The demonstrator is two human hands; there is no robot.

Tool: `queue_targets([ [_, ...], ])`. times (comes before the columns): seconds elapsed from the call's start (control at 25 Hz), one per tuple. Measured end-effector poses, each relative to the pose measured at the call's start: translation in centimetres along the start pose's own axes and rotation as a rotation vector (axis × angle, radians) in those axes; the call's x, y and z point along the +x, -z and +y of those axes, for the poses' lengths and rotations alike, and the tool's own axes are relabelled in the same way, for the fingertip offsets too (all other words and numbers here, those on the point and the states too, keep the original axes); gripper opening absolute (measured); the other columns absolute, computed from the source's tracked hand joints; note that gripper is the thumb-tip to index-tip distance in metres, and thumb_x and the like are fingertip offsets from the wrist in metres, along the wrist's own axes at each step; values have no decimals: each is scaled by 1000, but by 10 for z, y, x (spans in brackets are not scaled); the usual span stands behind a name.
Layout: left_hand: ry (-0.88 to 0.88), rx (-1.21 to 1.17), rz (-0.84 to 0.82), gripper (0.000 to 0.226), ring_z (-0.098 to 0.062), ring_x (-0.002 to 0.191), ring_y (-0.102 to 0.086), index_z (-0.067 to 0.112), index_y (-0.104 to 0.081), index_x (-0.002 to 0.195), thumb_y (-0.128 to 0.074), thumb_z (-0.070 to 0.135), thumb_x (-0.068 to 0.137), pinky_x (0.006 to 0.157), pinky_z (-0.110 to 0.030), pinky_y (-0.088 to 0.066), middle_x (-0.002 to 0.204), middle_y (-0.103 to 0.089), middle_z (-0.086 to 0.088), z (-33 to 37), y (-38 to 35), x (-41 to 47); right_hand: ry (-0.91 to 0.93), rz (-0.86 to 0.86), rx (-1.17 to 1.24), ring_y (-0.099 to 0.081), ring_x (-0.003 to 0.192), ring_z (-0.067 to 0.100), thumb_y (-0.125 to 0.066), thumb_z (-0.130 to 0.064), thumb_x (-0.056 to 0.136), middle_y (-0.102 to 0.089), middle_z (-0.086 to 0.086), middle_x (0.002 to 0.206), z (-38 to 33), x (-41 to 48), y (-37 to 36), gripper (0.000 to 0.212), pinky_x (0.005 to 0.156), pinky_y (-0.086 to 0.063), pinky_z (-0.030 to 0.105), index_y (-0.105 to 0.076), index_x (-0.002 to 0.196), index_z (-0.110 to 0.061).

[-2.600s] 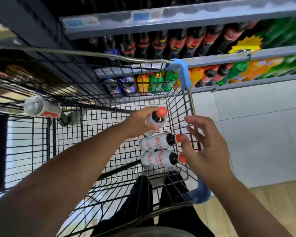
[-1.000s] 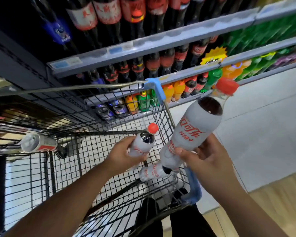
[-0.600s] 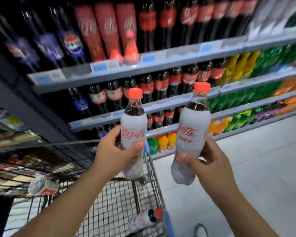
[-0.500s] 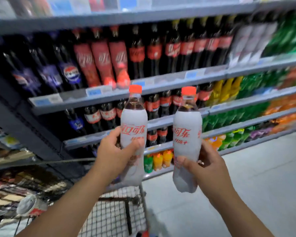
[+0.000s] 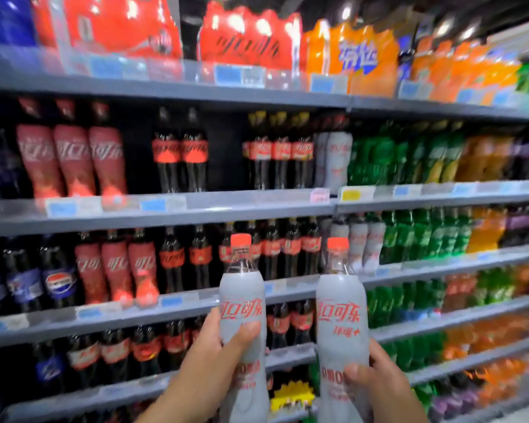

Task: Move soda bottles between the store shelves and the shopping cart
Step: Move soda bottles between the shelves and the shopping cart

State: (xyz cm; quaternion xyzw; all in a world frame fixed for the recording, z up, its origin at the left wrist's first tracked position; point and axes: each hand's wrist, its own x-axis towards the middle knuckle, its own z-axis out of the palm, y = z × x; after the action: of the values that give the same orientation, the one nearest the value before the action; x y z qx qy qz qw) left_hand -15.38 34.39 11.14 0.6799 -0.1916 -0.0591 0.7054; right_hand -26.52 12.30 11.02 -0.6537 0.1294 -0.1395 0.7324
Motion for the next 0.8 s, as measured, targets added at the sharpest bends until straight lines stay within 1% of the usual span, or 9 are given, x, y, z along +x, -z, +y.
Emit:
queue_targets([
  [0.08,-22,9,-24,76,-7,100,-72,38,-59,120,-73,77,56,88,-34,-55,108,-75,14,14,-22,18,33,13,-7,-76,84,17,-63,11,88,-79,-2,105,-22,9,21,37,70,-56,29,-70,114,-14],
  [0.12,-35,14,-42,74,-5,100,-71,39,-56,121,-72,78,60,87,-31,-56,108,-74,18,20,-30,29,48,16,-11,-76,85,11,-67,7,87,-77,-5,112,-33,14,31,37,65,-58,23,-69,116,-16],
  [0.16,-56,26,-65,68,0,99,-70,41,-53,122,-69,78,67,83,-23,-56,108,-72,23,27,-38,40,72,9,-14,-76,85,7,-71,2,86,-76,-7,113,-42,22,38,38,63,-58,18,-68,118,-18],
  [0.24,-113,27,-113,59,7,100,-67,44,-47,125,-67,67,74,75,-12,-53,109,-69,29,41,-53,66,131,-1,-40,-75,85,4,-77,-5,80,-80,-10,102,-60,40,52,43,62,-57,14,-66,118,-22],
  [0.36,-191,-40,-142,58,5,110,-63,43,-44,129,-71,52,78,83,-19,-51,117,-68,25,60,-75,114,233,-9,-103,-76,89,5,-83,-25,62,-80,-12,98,-87,77,67,65,70,-59,18,-59,122,-29],
  [0.48,-265,-68,-189,56,1,113,-62,38,-42,133,-71,49,86,89,-25,-49,115,-68,22,80,-100,173,335,2,-154,-74,95,2,-84,-44,55,-77,-20,105,-110,128,87,78,73,-59,18,-53,126,-38],
  [0.6,-352,-62,-179,59,-2,111,-65,38,-40,132,-71,55,84,85,-26,-55,113,-68,20,96,-121,236,420,47,-184,-71,99,-2,-83,-54,55,-74,-26,110,-135,186,105,76,72,-58,15,-54,124,-43],
  [0.68,-421,-48,-133,60,-2,107,-66,35,-42,128,-72,51,78,78,-17,-56,111,-70,20,107,-134,275,479,88,-212,-70,98,-5,-82,-60,54,-72,-30,108,-154,224,114,73,70,-57,14,-54,120,-49],
  [0.8,-494,-9,-111,67,0,107,-67,37,-44,123,-76,51,65,77,-16,-57,112,-71,20,120,-150,320,581,156,-229,-70,96,-7,-80,-56,62,-73,-29,106,-177,276,129,62,71,-58,14,-54,118,-50],
])
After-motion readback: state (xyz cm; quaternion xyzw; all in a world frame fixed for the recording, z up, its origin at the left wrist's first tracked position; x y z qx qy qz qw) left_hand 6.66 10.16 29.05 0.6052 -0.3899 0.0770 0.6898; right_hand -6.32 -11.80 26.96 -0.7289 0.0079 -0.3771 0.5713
